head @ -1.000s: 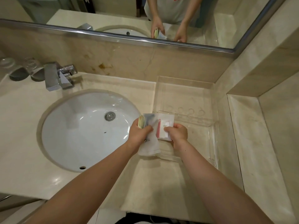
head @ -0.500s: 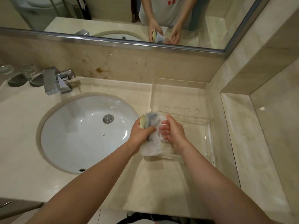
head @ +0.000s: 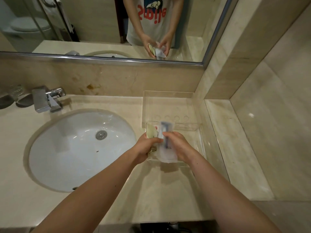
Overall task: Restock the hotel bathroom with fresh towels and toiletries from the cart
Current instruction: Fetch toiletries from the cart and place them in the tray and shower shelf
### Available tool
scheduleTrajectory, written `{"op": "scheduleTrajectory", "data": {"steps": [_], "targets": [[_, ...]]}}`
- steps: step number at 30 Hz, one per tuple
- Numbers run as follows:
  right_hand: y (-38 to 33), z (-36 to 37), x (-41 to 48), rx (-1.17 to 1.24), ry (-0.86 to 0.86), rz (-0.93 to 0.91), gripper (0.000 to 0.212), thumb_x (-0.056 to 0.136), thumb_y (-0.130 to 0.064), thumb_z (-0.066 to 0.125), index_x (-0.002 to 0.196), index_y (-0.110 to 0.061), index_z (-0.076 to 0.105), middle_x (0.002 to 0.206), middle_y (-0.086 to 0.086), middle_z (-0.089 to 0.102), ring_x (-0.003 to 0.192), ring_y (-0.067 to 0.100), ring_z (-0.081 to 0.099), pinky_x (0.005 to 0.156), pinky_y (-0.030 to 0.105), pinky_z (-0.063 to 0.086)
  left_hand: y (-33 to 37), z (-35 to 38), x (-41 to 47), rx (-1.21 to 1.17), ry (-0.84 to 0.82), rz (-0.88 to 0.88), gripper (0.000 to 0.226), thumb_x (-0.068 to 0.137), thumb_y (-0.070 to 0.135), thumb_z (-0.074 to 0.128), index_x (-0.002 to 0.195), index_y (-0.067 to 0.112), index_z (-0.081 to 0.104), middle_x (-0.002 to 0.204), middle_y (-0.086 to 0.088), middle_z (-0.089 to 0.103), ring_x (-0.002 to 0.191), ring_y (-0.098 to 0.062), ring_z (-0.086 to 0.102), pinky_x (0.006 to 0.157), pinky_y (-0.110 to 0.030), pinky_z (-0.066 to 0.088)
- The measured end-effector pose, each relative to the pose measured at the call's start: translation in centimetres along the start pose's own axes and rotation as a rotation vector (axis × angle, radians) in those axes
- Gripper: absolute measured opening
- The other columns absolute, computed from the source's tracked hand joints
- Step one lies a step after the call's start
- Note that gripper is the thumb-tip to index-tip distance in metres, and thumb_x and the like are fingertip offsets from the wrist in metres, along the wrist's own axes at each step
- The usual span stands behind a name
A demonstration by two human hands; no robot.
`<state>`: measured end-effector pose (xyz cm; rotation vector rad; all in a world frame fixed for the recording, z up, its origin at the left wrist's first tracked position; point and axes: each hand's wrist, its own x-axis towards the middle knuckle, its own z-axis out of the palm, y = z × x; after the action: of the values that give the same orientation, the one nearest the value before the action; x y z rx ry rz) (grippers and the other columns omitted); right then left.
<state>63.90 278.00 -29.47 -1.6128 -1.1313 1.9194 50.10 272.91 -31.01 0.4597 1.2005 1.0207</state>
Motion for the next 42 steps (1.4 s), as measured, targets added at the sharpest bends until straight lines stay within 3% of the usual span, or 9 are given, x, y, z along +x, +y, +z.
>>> {"op": "scheduleTrajectory", "data": {"steps": [3,7,15,18,23,29,32,39,42], "targets": [[0.2,-0.5,-0.1,-0.043,0.059,-0.032,0.021,0.093,-0.02,0.058,0.109,-0.006,0.062,0.102,0.012,0.068,0.084,0.019,0.065,0.07,0.033,0.055,0.2,0.6,0.1,-0.023,0.044,-0.002,0.039,0.091,0.005,0.06,0.127,0.018,0.059,0.112,-0.018,0.07,0.1,-0.034,0.067,0.088,-0.045,0.054],[0.1,-1.3,-0.2,-0.015,0.115,-0.069,0.021,0.085,-0.021,0.071,0.105,-0.012,0.069,0.103,0.011,0.073,0.092,0.028,0.07,0.086,0.046,0.057,0.5,1.2,0.4,0.048,0.139,0.02,0.033,0.092,0.005,0.059,0.121,0.02,0.062,0.108,-0.012,0.071,0.098,-0.031,0.068,0.085,-0.042,0.056],[-0.7,-2.5,-0.1,-0.08,0.088,-0.053,0.015,0.091,-0.019,0.064,0.106,-0.017,0.064,0.103,0.008,0.071,0.09,0.023,0.068,0.073,0.036,0.057,0.4,2.0,1.3,0.145,0.195,0.025,0.032,0.08,0.002,0.07,0.11,0.01,0.065,0.1,-0.019,0.071,0.085,-0.031,0.068,0.083,-0.051,0.055],[-1.5,-3.0,0.3,-0.217,0.132,-0.086,0.027,0.085,-0.013,0.063,0.112,-0.014,0.061,0.105,0.006,0.068,0.09,0.023,0.065,0.071,0.035,0.055,0.6,2.6,1.7,0.149,0.241,0.028,0.021,0.08,-0.001,0.067,0.098,0.01,0.065,0.083,-0.014,0.069,0.073,-0.028,0.065,0.076,-0.047,0.056],[-2.8,-3.7,1.5,-0.505,0.142,-0.118,0.034,0.081,-0.006,0.059,0.114,-0.016,0.056,0.108,0.003,0.062,0.094,0.022,0.06,0.069,0.032,0.048,1.0,3.2,2.6,0.187,0.317,0.078,0.021,0.082,-0.003,0.06,0.098,0.01,0.064,0.079,-0.01,0.066,0.065,-0.022,0.061,0.057,-0.031,0.054],[-3.0,-4.3,3.5,-1.157,0.122,-0.145,0.035,0.087,-0.014,0.051,0.121,-0.022,0.054,0.115,0.0,0.062,0.102,0.024,0.06,0.082,0.036,0.051,0.6,3.2,3.8,0.224,0.377,0.047,0.019,0.084,0.002,0.058,0.1,0.01,0.062,0.09,-0.013,0.068,0.074,-0.023,0.06,0.069,-0.036,0.054],[-2.8,-3.9,4.4,-1.377,0.081,-0.161,0.031,0.088,-0.017,0.055,0.118,-0.023,0.055,0.116,0.002,0.063,0.106,0.026,0.06,0.078,0.032,0.044,0.1,3.2,4.2,0.252,0.372,0.019,0.013,0.081,0.001,0.058,0.086,0.012,0.062,0.081,-0.012,0.064,0.072,-0.024,0.057,0.065,-0.035,0.05],[-2.2,-3.0,6.8,-1.605,0.034,-0.227,0.034,0.089,-0.023,0.056,0.123,-0.023,0.054,0.124,0.004,0.06,0.12,0.026,0.049,0.104,0.038,0.031,0.1,2.7,4.9,0.273,0.376,0.032,0.016,0.085,0.005,0.058,0.087,0.02,0.061,0.085,-0.006,0.066,0.073,-0.019,0.062,0.06,-0.026,0.053],[-1.5,-3.2,7.3,-1.568,0.113,-0.311,0.037,0.084,-0.02,0.061,0.121,-0.023,0.058,0.123,0.003,0.06,0.119,0.025,0.049,0.106,0.037,0.031,0.1,2.5,5.2,0.288,0.382,0.037,0.019,0.084,0.002,0.058,0.083,0.021,0.059,0.08,-0.002,0.064,0.072,-0.017,0.06,0.06,-0.026,0.052]]}}
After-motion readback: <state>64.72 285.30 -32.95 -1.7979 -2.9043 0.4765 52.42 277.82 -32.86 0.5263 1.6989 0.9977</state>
